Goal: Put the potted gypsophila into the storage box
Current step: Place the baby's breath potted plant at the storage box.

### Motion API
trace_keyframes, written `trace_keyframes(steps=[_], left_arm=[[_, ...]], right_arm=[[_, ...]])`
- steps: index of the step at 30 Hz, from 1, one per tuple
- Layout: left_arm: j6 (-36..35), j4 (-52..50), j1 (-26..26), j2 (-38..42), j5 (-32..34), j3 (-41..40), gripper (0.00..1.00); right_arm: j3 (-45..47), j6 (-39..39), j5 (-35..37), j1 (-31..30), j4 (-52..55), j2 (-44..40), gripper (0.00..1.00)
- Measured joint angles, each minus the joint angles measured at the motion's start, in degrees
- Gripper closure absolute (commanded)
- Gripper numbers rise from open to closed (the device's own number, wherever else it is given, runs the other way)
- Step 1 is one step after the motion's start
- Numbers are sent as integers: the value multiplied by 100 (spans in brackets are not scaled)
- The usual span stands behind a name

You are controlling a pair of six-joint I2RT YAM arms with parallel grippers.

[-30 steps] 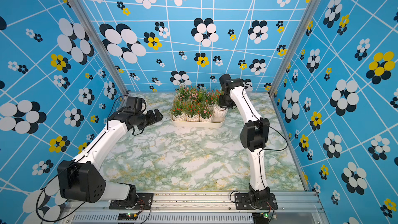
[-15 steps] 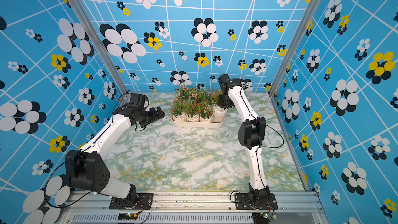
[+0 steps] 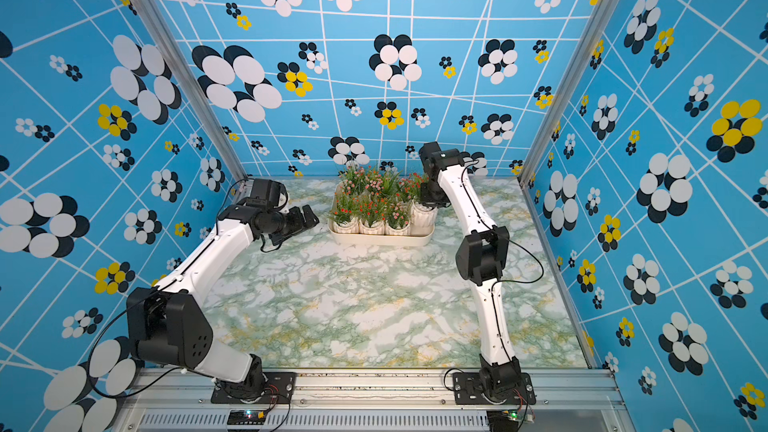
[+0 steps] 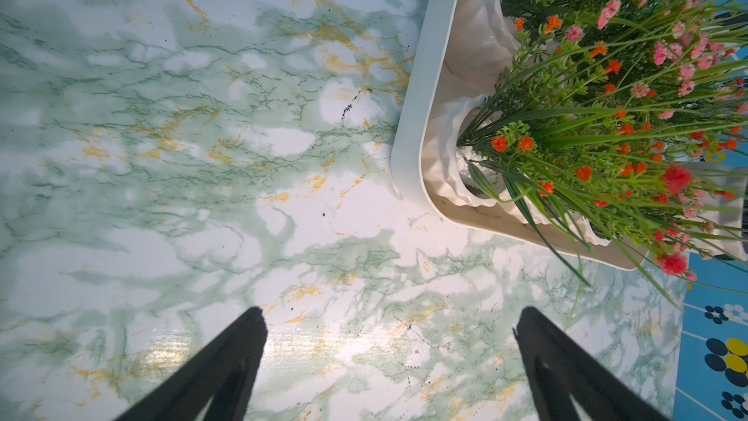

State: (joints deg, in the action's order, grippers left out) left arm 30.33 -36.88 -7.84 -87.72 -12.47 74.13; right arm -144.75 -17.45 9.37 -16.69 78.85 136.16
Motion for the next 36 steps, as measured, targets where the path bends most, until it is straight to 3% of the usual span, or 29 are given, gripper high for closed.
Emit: trace_keyframes(steps=[36], left_arm=[[15,-7,-4,133,2,-2,1]], right_arm=[[-136,-179,-31,26,-15,70,98]])
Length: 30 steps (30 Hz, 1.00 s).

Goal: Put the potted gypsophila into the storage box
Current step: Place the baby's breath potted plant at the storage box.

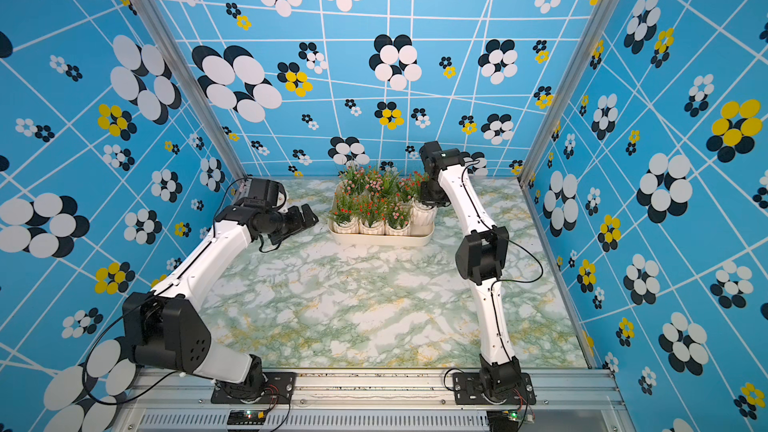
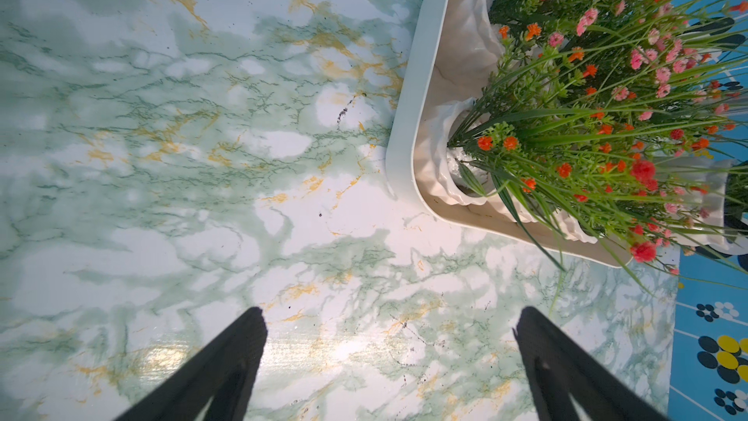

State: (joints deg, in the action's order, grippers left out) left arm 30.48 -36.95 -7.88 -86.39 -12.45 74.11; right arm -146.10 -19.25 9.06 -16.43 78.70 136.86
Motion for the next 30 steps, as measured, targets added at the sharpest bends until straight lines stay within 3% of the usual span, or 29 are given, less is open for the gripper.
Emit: trace_keyframes(steps=[17,30], left_arm=[[0,-35,0,35,46,-66,1],[0,-35,0,35,44,-66,0]], right_arm=[[-686,-109,-57,2,-739,636,98],[-79,61,52,4,-1047,372,99]])
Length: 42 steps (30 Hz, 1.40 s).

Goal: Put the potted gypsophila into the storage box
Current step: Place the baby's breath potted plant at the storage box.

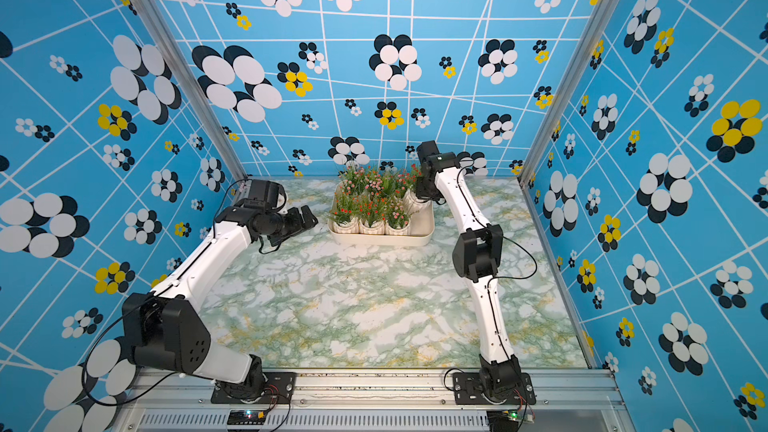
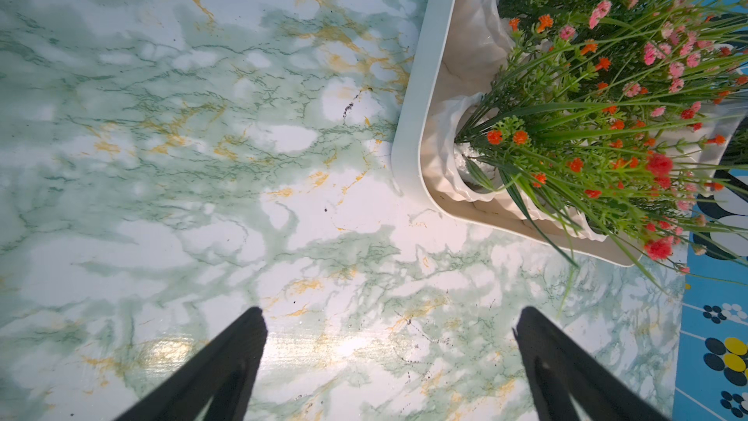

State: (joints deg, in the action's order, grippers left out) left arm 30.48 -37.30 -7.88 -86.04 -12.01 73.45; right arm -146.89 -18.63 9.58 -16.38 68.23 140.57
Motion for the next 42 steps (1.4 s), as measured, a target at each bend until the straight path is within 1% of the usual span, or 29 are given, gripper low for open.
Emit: trace_keyframes(steps=[6,13,21,32,38,42], left_arm=[[0,0,0,0,0,0,0],[0,0,0,0,-2,0,0],[0,0,0,0,-2,0,1],[0,2,-50,-2,-4,0,1],[2,0,-87,-4,-4,0,0],[0,2,-87,-4,-2,0,1]], right_arm=[[153,66,20,0,-96,-83,99],[557,155,26,2,-116,-330,99],[619,201,46,2,-122,-363,100],[1366,374,164,-7,-142,-774,100],[1401,409,149,-9,-140,-769,99],[1257,409,146,-9,-127,-662,99]])
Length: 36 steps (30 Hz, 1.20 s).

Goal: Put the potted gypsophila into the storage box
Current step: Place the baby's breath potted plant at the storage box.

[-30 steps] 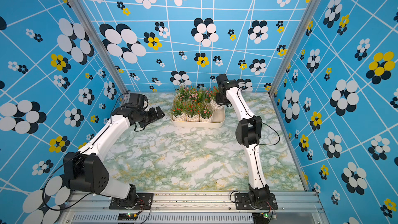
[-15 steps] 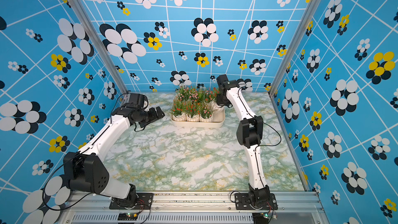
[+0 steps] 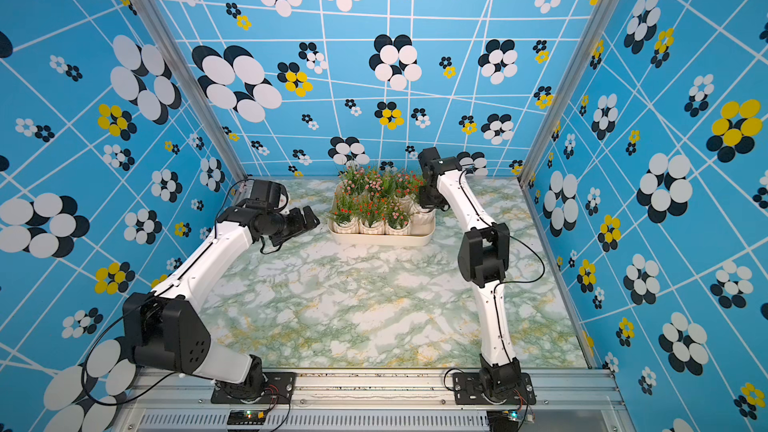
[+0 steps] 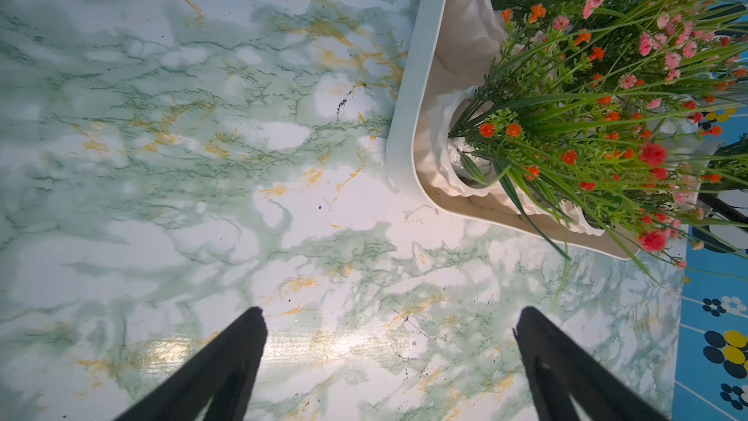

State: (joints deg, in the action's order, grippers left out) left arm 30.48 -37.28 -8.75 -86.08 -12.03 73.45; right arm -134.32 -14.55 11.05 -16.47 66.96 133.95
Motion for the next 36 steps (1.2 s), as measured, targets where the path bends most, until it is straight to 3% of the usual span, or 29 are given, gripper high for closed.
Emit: trace_keyframes(steps=[11,20,36], left_arm=[[0,13,-4,-352,-46,2,1],[-4,-2,-33,-715,-68,273,1],[-4,-2,-76,-920,-107,544,0]], right_arm=[[-428,-297,90,-87,-70,728,98],[-448,-415,168,-131,-118,852,96],[-448,-413,201,-179,-181,776,76]])
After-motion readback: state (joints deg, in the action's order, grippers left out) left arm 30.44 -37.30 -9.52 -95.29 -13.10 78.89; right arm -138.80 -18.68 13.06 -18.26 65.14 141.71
